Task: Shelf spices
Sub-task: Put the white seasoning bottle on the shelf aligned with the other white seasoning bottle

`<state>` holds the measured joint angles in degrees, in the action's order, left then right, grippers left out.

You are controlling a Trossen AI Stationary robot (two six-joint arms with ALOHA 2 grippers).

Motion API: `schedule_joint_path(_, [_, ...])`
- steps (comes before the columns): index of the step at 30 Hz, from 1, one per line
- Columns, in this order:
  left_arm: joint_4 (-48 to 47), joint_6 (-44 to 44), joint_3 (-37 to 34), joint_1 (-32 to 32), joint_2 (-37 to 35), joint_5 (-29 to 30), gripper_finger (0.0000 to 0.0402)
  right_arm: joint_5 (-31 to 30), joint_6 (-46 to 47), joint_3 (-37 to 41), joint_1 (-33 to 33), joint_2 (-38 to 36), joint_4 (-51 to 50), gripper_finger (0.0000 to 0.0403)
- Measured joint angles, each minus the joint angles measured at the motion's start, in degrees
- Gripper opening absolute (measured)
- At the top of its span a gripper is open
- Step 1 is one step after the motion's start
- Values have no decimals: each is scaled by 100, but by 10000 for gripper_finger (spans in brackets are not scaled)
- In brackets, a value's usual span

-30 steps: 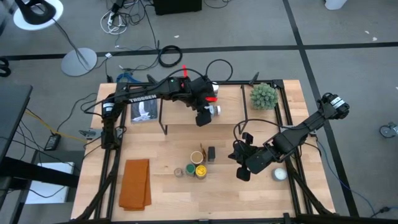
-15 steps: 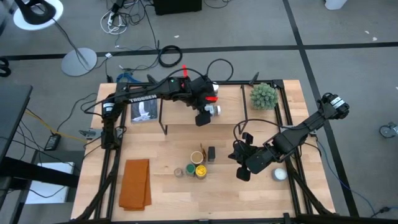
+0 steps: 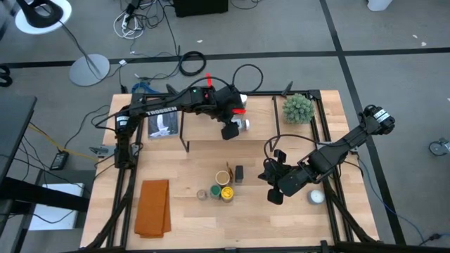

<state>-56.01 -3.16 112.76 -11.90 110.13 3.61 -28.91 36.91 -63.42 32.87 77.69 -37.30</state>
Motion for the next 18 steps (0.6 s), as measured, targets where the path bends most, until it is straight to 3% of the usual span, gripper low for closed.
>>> schedule_joint_path(18, [215, -421, -817, -9, -2, -56, 304, 2, 0, 0, 1, 0, 0, 4])
